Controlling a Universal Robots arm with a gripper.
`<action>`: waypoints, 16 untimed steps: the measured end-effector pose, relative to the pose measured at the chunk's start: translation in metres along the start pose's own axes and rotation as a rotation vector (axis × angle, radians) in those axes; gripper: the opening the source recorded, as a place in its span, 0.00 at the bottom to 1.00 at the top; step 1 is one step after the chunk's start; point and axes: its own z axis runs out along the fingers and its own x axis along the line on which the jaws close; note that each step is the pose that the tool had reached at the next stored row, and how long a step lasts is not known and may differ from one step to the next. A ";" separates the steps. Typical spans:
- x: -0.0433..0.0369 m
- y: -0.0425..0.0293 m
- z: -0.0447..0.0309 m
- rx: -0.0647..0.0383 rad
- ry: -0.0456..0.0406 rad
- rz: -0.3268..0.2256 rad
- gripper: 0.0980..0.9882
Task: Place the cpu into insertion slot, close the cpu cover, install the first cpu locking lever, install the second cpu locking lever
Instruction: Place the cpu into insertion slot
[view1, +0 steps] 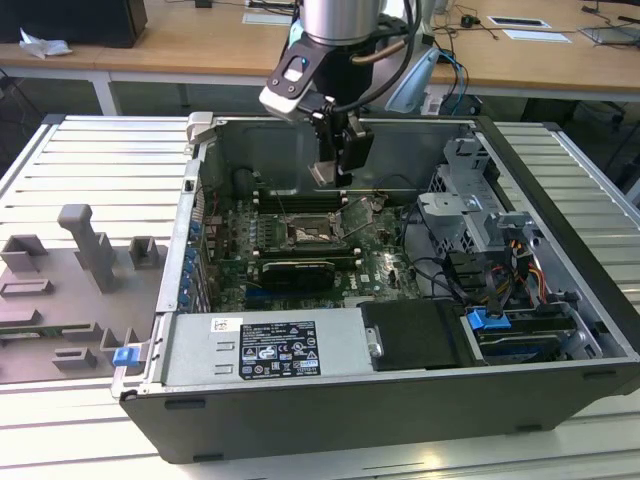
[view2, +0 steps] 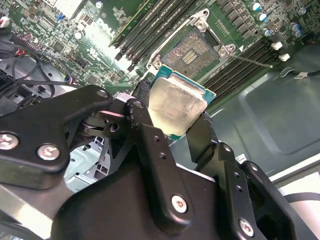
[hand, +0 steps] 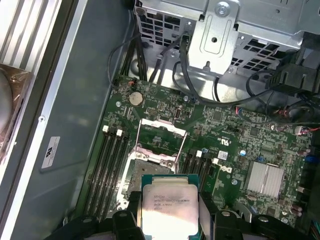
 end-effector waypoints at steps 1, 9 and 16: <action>0.0000 -0.0001 0.0008 0.000 0.0001 0.000 0.50; -0.0001 -0.0007 0.0074 0.000 -0.0009 0.005 0.50; -0.0001 -0.0008 0.0085 0.000 -0.0018 0.014 0.50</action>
